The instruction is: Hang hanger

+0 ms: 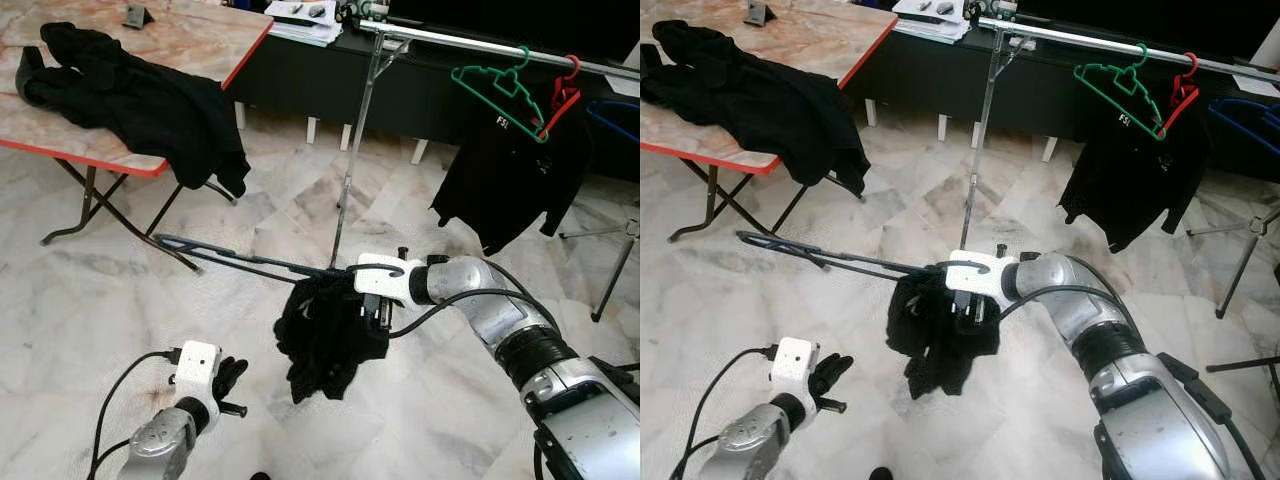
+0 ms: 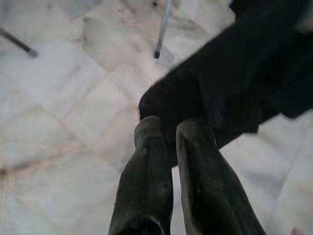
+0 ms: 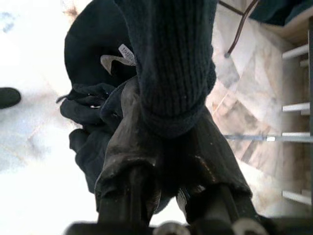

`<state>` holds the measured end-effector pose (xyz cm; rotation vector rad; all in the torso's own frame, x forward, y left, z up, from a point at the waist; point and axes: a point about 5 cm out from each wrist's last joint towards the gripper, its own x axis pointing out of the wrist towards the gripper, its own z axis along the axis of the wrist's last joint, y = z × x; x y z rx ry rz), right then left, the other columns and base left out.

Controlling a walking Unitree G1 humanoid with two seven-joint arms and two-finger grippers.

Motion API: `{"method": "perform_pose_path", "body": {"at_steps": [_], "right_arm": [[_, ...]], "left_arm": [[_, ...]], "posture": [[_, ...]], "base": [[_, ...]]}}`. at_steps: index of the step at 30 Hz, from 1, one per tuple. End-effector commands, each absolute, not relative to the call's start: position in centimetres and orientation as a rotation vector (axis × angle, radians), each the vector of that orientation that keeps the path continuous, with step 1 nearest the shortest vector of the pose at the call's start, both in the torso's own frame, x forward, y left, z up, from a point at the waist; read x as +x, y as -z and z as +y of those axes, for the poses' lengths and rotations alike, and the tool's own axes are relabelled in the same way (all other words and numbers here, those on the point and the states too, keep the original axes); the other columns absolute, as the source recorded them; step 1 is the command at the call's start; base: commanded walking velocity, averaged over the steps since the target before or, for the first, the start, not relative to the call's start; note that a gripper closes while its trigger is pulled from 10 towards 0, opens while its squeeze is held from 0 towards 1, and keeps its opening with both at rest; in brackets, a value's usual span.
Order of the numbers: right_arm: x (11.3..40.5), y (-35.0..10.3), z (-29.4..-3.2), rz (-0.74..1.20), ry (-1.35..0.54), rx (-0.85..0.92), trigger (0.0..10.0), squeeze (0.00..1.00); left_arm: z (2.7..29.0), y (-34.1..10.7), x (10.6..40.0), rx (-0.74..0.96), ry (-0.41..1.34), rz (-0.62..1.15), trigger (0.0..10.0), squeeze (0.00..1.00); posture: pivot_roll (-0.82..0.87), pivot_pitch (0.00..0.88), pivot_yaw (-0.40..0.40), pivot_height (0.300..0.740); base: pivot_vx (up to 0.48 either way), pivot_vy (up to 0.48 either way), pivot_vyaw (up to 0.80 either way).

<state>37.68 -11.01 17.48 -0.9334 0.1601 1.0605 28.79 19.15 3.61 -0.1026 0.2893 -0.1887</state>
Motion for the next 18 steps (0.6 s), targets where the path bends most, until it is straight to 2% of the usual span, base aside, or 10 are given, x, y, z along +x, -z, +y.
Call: {"method": "perform_pose_path", "body": {"at_steps": [1,13,16,18], "right_arm": [[37.6,-17.8,-11.1,0.140,-1.057,-0.910,10.0,0.00],[37.3,-19.4,-7.7,0.033,-0.974,-0.711,10.0,0.00],[37.0,-19.5,-6.0,0.029,-0.927,-0.597,10.0,0.00],[37.0,-19.4,-5.8,0.037,-0.919,-0.583,10.0,0.00]], "left_arm": [[19.1,-2.9,28.5,-0.152,0.169,0.306,10.0,0.00],[17.8,-1.9,29.0,-0.283,0.154,0.301,10.0,0.00],[17.8,-1.9,29.1,-0.419,0.131,0.273,10.0,0.00],[17.9,-1.9,29.1,-0.435,0.130,0.271,10.0,0.00]], "posture": [[0.07,0.185,-0.117,0.740],[0.06,0.189,-0.118,0.740],[0.06,0.193,-0.120,0.740],[0.06,0.193,-0.120,0.740]], "base": [[0.000,0.000,0.00],[0.000,0.000,0.00],[0.000,0.000,0.00],[0.000,0.000,0.00]]}}
